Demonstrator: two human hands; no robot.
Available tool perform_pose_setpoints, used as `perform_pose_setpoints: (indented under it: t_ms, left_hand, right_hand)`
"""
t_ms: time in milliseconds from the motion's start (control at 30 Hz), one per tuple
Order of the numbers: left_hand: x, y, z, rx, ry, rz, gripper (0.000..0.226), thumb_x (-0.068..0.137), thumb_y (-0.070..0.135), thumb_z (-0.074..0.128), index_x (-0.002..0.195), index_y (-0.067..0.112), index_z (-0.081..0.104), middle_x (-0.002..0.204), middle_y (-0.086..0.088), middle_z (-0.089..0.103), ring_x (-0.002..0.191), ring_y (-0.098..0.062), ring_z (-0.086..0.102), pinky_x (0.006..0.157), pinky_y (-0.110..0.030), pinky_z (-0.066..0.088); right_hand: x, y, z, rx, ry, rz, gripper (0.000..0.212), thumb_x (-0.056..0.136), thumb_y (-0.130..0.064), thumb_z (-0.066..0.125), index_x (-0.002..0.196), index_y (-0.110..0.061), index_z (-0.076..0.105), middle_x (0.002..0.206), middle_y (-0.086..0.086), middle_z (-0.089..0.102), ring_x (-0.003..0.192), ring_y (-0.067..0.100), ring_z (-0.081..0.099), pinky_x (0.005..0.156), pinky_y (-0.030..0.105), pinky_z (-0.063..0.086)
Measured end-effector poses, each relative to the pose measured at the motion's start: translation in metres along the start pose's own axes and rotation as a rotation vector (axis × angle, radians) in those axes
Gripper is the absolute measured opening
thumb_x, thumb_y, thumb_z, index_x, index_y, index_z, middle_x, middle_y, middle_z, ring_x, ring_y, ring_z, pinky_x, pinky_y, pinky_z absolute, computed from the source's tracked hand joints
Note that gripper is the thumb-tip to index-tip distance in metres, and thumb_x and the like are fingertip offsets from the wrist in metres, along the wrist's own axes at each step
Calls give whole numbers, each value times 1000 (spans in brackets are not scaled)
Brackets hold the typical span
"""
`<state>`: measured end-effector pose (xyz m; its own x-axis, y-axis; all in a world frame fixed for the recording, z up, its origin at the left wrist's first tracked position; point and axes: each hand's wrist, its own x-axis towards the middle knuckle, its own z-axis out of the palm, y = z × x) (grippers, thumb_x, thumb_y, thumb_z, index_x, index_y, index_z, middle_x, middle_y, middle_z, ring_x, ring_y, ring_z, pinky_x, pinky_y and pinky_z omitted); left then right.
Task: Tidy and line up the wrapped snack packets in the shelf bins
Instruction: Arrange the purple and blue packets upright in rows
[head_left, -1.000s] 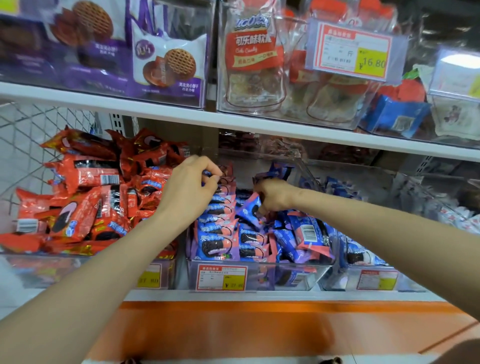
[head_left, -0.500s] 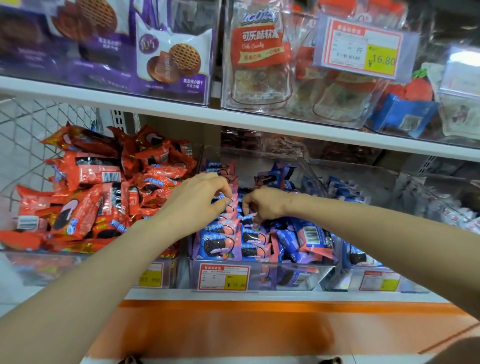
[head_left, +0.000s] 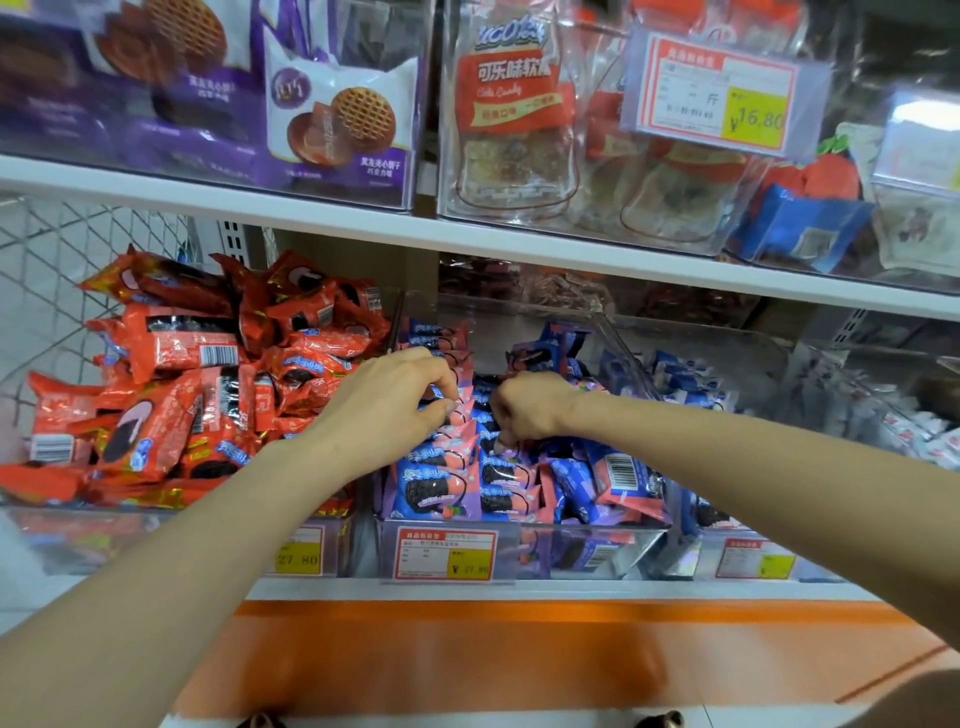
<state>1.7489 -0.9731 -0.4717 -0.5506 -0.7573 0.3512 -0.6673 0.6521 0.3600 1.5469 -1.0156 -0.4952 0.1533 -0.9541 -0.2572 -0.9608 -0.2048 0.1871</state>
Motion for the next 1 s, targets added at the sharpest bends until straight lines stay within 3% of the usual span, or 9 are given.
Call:
perform_pose_setpoints:
  t_ms: [133, 233, 333, 500, 633, 733, 833, 1000]
  left_hand:
    - [0, -1, 0, 8, -10, 8, 10, 92, 26, 57, 98, 22, 63, 105, 6, 56, 98, -14, 55, 75, -25, 36]
    - [0, -1, 2, 23, -8, 12, 7, 92, 28, 56, 96, 25, 60, 101, 10, 53, 99, -13, 55, 74, -24, 30]
    - [2, 1, 4, 61, -11, 21, 9, 93, 29, 54, 98, 24, 60, 104, 9, 54, 99, -13, 54, 74, -25, 28]
    - [6, 6, 9, 19, -39, 8, 9, 92, 28, 55, 98, 24, 60, 104, 10, 52, 99, -14, 54, 73, -28, 38]
    - [8, 10, 13, 4, -56, 2, 9, 93, 28, 54, 98, 23, 60, 105, 9, 53, 93, -8, 54, 66, -25, 31]
    - [11, 10, 14, 3, -63, 3, 8, 93, 28, 54, 98, 24, 59, 105, 9, 54, 93, -8, 54, 67, -25, 32]
    - [13, 10, 15, -7, -62, 1, 8, 93, 28, 54, 97, 23, 59, 106, 8, 54, 94, -10, 55, 70, -26, 37]
    - [15, 12, 20, -9, -70, 31, 10, 92, 26, 55, 99, 22, 61, 105, 7, 56, 96, -11, 54, 76, -28, 41]
  right_hand:
    - [-11, 11, -12, 277, 62, -27, 6, 83, -20, 67, 85, -15, 67, 92, 0, 72, 80, 12, 63, 72, 28, 48]
    - [-30, 25, -32, 273, 299, 69, 14, 90, -29, 60, 92, -18, 67, 97, 0, 69, 87, 15, 59, 70, 25, 43]
    - [-43, 43, -45, 165, 479, 280, 27, 94, -38, 51, 95, -15, 66, 98, 5, 66, 91, 21, 57, 67, 25, 37]
    - [-31, 51, -35, 186, 288, 415, 35, 87, -54, 54, 79, -20, 56, 114, 6, 60, 106, 24, 60, 65, 25, 39]
    - [-12, 47, -24, 176, 372, 480, 58, 79, -64, 58, 109, -15, 57, 109, 5, 62, 100, 25, 61, 66, 27, 40]
    - [-1, 47, -17, 312, 397, 513, 59, 79, -46, 70, 121, -10, 51, 109, 8, 65, 98, 27, 62, 68, 29, 47]
    - [6, 49, -16, 477, 449, 494, 45, 77, -20, 71, 117, -12, 53, 107, 8, 65, 100, 28, 62, 71, 30, 50]
    - [-4, 48, -29, 675, 512, 354, 50, 76, -5, 72, 123, -13, 58, 125, 5, 60, 110, 21, 59, 82, 21, 45]
